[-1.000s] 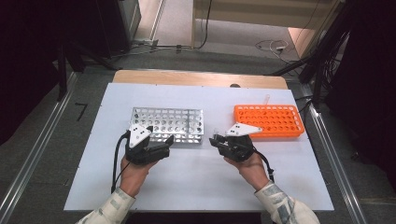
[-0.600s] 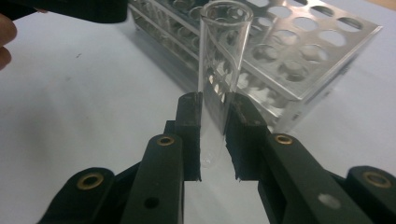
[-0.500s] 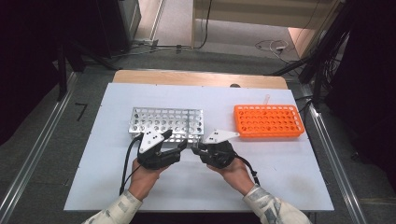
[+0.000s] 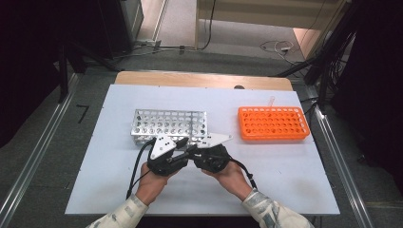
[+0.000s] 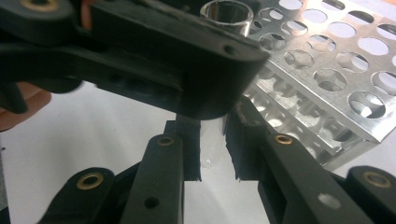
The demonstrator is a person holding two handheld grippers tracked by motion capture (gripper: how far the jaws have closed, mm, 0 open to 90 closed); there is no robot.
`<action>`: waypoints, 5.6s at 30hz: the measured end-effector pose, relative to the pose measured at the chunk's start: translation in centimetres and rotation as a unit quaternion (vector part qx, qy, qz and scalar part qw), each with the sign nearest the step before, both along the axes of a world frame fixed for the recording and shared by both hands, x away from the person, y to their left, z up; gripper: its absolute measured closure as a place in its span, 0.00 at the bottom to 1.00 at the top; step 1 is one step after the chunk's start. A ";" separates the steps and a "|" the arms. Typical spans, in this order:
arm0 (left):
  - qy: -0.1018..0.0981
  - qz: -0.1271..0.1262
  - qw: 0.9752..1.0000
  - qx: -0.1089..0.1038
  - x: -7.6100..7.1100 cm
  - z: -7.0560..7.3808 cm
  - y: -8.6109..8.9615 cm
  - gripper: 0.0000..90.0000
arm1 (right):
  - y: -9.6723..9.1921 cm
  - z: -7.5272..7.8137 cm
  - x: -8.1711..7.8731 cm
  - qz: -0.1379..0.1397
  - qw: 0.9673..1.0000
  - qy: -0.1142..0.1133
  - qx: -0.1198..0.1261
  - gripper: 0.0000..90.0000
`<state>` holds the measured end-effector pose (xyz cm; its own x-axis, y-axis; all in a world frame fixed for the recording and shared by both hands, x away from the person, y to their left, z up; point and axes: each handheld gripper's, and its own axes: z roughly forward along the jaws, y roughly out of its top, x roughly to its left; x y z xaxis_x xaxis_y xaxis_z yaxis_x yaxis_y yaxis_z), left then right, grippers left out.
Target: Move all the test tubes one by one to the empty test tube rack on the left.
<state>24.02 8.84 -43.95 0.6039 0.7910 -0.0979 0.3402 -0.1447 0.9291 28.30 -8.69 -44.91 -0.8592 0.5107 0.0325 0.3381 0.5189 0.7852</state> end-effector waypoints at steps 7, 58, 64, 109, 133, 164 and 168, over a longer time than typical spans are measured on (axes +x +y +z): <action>-0.010 0.007 1.000 0.010 -0.1 0.0 -0.1 0.82 | 0.0 -0.1 0.0 0.002 1.000 0.001 0.000 0.82; -0.050 0.170 0.984 0.006 4.1 2.2 7.1 0.84 | -2.0 0.7 0.5 -0.006 1.000 0.014 0.011 0.31; -0.046 0.174 0.983 0.013 4.2 1.4 7.1 0.84 | -2.1 0.7 0.4 -0.004 1.000 0.014 0.011 0.31; -0.020 0.147 0.989 -0.007 2.8 0.8 4.6 0.30 | -11.2 2.3 5.8 -0.192 0.980 -0.044 0.005 0.34; -0.012 0.126 0.992 -0.002 2.0 0.6 3.8 0.30 | -19.1 0.4 12.9 -0.375 0.925 -0.055 0.005 0.44; -0.015 0.124 0.992 -0.002 1.6 0.6 4.0 0.30 | -18.2 3.8 14.4 -0.372 0.926 -0.067 -0.012 0.81; -0.014 0.120 0.993 -0.002 1.6 0.7 3.8 0.30 | -17.3 3.9 12.7 -0.339 0.939 -0.059 0.002 0.81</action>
<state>25.59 12.64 -43.29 0.4003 0.9122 -0.0876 0.3389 -0.0586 0.9390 40.99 -25.98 -40.98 -0.3348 0.9414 -0.0401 0.4997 0.2135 0.8395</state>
